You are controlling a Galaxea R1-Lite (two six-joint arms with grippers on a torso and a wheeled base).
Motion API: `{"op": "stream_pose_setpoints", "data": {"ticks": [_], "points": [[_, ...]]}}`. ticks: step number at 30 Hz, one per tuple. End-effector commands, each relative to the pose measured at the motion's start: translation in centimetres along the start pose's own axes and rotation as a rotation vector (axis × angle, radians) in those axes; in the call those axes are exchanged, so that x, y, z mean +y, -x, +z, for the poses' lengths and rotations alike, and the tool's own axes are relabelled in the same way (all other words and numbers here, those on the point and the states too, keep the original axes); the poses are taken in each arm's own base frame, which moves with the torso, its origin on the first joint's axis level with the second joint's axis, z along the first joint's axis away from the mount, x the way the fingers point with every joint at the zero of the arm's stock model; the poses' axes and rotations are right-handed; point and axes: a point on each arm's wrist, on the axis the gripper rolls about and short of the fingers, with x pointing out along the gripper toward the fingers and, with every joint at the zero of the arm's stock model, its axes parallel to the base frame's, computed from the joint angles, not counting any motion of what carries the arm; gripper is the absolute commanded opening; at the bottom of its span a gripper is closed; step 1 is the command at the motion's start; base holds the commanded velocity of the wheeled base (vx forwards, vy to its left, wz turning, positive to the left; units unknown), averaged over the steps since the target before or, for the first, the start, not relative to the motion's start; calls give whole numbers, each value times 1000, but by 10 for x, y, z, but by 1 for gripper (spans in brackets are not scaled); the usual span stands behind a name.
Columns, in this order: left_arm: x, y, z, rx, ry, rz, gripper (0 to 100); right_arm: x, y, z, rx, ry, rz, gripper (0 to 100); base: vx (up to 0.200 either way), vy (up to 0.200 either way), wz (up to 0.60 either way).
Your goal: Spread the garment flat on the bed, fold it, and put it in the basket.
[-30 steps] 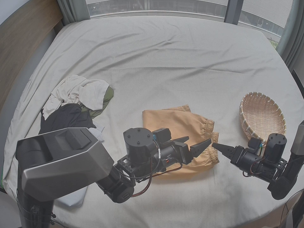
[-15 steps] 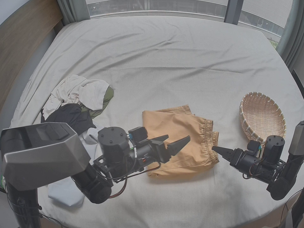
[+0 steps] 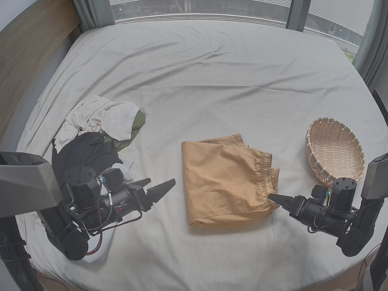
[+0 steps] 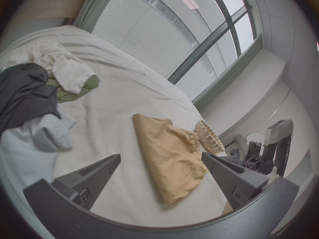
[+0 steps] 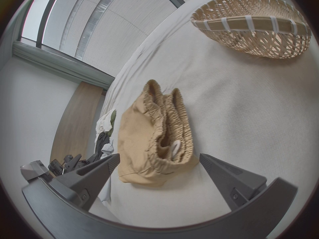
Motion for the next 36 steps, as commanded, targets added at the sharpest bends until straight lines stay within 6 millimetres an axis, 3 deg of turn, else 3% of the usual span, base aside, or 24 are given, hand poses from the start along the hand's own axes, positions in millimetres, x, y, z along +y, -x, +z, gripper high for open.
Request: {"op": "stream_pose_setpoints", "data": {"ticks": [1, 12, 21, 25, 26, 36], "points": [[11, 15, -1, 14, -11, 52, 100, -13, -6, -5, 27, -19, -49, 100, 0, 0, 0], [19, 35, -13, 74, -26, 111, 100, -24, -32, -9, 43, -23, -54, 100, 0, 0, 0], [18, 41, -14, 83, -22, 123, 100, -12, -68, -18, 53, 17, 26, 100, 0, 0, 0], [20, 43, -15, 84, -17, 138, 100, -12, -73, -18, 50, 18, 33, 100, 0, 0, 0], [22, 44, -14, 81, -16, 144, 100, -12, -74, -17, 46, 16, 35, 0, 0, 0, 0], [24, 45, -14, 84, -41, 156, 100, -3, -67, -14, 44, 1, 61, 0, 0, 0, 0]]}}
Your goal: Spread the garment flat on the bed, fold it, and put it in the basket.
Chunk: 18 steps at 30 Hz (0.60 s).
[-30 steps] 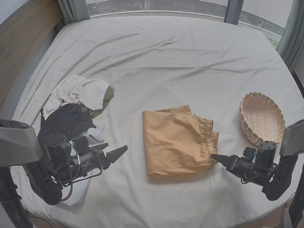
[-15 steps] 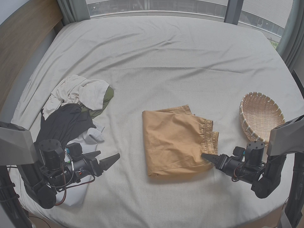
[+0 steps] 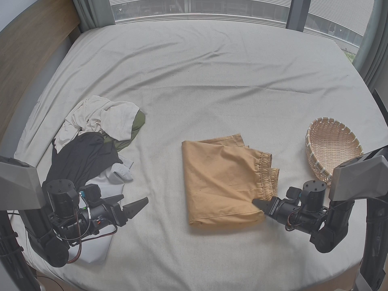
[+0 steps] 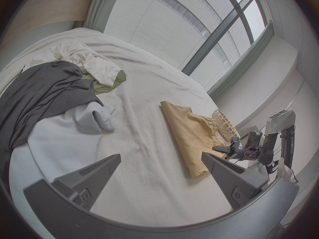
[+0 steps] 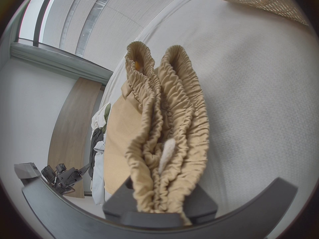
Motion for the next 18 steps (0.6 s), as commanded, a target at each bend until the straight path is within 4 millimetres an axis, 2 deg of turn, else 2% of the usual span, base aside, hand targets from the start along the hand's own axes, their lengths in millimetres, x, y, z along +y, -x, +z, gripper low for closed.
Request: {"op": "stream_pose_setpoints", "data": {"ticks": [1, 5, 6, 11, 13, 18], "points": [[1, 1, -2, 9, -20, 8, 100, 8, 4, 3, -6, 13, 24, 0, 0, 0, 0], [-1, 6, -7, 33, -34, 11, 100, 24, 10, 9, -18, 34, 86, 0, 0, 0, 0], [0, 6, -8, 37, -43, 12, 100, 38, 17, 16, -32, 53, 146, 0, 0, 0, 0], [0, 6, -5, 25, -49, 14, 100, 77, 35, 27, -77, 119, 285, 0, 0, 0, 0], [0, 6, -5, 25, -48, 14, 100, 84, 39, 30, -94, 148, 308, 0, 0, 0, 0], [-1, 6, -7, 32, -51, 10, 100, 87, 43, 30, -112, 222, 314, 0, 0, 0, 0]]}}
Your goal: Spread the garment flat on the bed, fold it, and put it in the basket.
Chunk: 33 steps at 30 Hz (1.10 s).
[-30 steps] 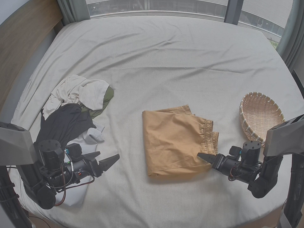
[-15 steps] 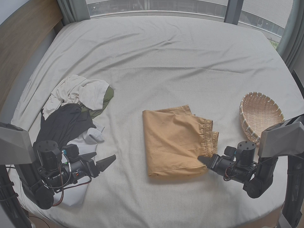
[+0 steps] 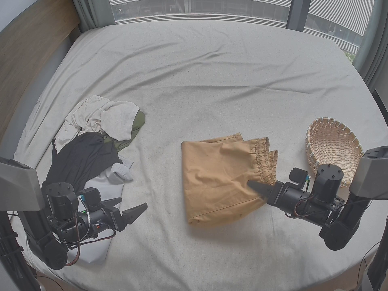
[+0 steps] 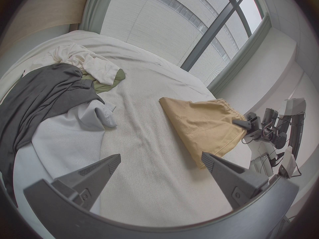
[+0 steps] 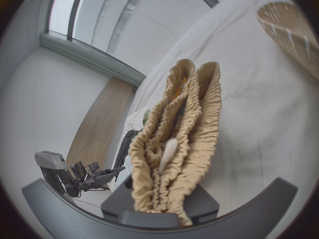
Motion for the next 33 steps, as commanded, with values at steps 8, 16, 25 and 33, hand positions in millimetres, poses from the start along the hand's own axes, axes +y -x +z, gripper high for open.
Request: {"op": "stream_pose_setpoints", "data": {"ticks": [8, 16, 25, 33], "points": [[-2, -1, 0, 0, -17, -5, 100, 46, 2, 22, -82, 112, 150, 0, 0, 0, 0], [-2, 0, -1, 6, -17, -4, 100, 67, 2, 44, -117, 141, 183, 0, 0, 0, 0], [-3, 0, -2, 8, -19, -6, 100, 83, 8, 62, -143, 151, 198, 0, 0, 0, 0], [-3, -1, -3, 13, -18, -6, 100, 91, 14, 78, -184, 182, 200, 0, 0, 0, 0]]}}
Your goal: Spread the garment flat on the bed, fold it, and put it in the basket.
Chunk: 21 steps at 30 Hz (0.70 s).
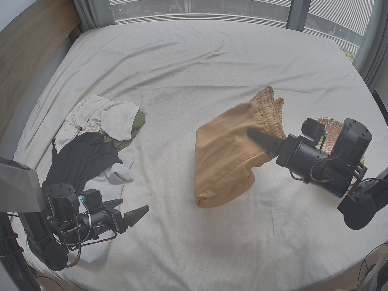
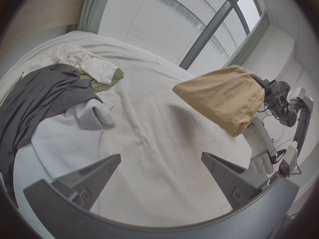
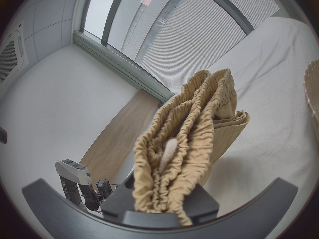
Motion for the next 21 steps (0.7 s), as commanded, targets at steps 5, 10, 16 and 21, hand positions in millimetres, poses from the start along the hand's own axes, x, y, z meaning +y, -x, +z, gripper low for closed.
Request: {"op": "stream_pose_setpoints", "data": {"ticks": [5, 10, 16, 21], "points": [[-1, -2, 0, 2, -3, -6, 100, -8, 12, 33, -105, 78, -45, 0, 0, 0, 0], [-2, -1, 0, 1, -4, -7, 100, -19, 26, 52, -170, 136, -104, 0, 0, 0, 0], [-4, -2, -1, 5, -7, -15, 100, -34, 48, 78, -255, 175, -193, 0, 0, 0, 0], [-5, -3, -3, 14, -5, -19, 100, -58, 73, 96, -316, 220, -321, 0, 0, 0, 0]]}}
